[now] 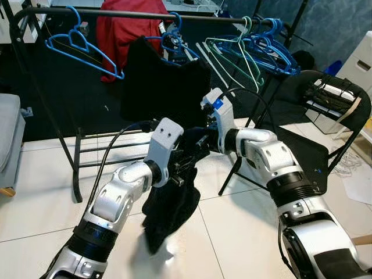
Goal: Hang hanger
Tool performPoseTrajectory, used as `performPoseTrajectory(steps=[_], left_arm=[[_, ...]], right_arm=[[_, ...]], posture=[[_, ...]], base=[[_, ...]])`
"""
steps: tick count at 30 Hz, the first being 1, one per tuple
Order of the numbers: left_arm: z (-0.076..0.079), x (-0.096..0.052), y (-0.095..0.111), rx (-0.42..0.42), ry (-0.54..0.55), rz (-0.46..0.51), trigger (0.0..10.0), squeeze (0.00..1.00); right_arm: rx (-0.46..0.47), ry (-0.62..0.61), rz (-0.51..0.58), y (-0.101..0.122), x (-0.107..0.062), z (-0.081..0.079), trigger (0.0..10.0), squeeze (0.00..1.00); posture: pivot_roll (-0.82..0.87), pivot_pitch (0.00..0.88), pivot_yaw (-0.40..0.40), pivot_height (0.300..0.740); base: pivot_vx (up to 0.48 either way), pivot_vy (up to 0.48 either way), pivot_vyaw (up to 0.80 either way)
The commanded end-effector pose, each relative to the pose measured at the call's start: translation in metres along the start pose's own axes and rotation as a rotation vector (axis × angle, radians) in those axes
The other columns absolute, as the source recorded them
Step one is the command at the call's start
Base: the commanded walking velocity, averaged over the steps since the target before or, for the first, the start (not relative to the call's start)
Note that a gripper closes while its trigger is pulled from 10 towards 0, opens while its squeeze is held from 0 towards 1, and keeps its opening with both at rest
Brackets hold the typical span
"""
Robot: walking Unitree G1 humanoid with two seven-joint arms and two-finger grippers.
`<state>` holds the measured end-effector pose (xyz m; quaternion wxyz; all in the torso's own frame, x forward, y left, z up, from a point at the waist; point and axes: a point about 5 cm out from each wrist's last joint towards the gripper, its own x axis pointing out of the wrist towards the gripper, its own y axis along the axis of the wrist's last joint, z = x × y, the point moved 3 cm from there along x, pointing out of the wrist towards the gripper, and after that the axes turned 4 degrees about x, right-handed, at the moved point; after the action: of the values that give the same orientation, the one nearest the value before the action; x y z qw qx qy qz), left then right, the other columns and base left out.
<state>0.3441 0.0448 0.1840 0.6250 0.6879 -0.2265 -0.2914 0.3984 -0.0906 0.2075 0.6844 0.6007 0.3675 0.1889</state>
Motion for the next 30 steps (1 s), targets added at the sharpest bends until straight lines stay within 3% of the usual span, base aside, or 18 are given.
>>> performPoseTrajectory(steps=[1,5,8,12,19,23,25,26,27,28,29,30], left_arm=[[0.010,0.006,0.011,-0.037,-0.010,0.013,10.0,0.00],[0.022,0.019,0.014,-0.103,0.025,-0.043,10.0,0.00],[0.024,0.021,0.014,-0.111,0.029,-0.053,10.0,0.00],[0.023,0.024,0.010,-0.108,0.073,-0.084,10.0,0.00],[0.024,0.024,0.005,-0.070,0.077,-0.116,10.0,0.00],[0.029,0.026,0.001,-0.042,0.089,-0.149,10.0,0.00],[0.025,0.025,0.000,-0.012,0.105,-0.155,10.0,0.00],[0.013,0.021,-0.004,0.097,0.137,-0.158,10.0,0.00],[0.008,0.019,-0.006,0.145,0.146,-0.160,10.0,0.00],[0.008,0.019,-0.006,0.145,0.146,-0.160,10.0,0.00],[0.005,0.018,-0.006,0.171,0.149,-0.162,10.0,0.00],[0.005,0.018,-0.006,0.171,0.149,-0.162,10.0,0.00]], right_arm=[[0.028,-0.007,0.031,0.009,-0.003,0.003,0.0,0.00],[0.160,-0.139,0.048,0.004,0.000,0.018,0.0,0.00],[0.195,-0.182,0.059,0.003,0.000,0.023,0.0,0.00],[0.382,-0.366,0.159,-0.002,-0.002,0.045,0.0,0.00],[0.438,-0.405,0.190,-0.004,-0.003,0.048,0.0,0.00],[0.523,-0.471,0.244,-0.001,-0.005,0.054,0.0,0.00],[0.496,-0.479,0.237,0.000,-0.005,0.055,0.0,0.00],[0.184,-0.347,0.111,-0.003,-0.001,0.043,0.0,0.00],[0.033,-0.252,0.020,-0.010,0.003,0.034,0.0,0.00],[0.033,-0.252,0.020,-0.010,0.003,0.034,0.0,0.00],[-0.052,-0.187,-0.044,-0.016,0.004,0.027,0.0,0.00],[-0.052,-0.187,-0.044,-0.016,0.004,0.027,0.0,0.00]], posture=[[-0.14,0.112,-0.107,0.740],[-0.14,0.118,-0.108,0.740],[-0.14,0.118,-0.108,0.740],[-0.14,0.121,-0.115,0.740],[-0.14,0.123,-0.116,0.740],[-0.14,0.129,-0.111,0.740],[-0.14,0.129,-0.110,0.740],[-0.14,0.129,-0.110,0.740],[-0.14,0.129,-0.110,0.740],[-0.14,0.129,-0.110,0.740],[-0.14,0.129,-0.110,0.740],[-0.14,0.129,-0.110,0.740]], base=[[0.000,0.000,0.00],[0.000,0.000,0.00],[0.000,0.000,0.00],[0.000,0.000,0.00],[0.000,0.000,0.00],[0.000,0.000,0.00],[0.000,0.000,0.00],[0.000,0.000,0.00],[0.000,0.000,0.00],[0.000,0.000,0.00],[0.000,0.000,0.00],[0.000,0.000,0.00]])
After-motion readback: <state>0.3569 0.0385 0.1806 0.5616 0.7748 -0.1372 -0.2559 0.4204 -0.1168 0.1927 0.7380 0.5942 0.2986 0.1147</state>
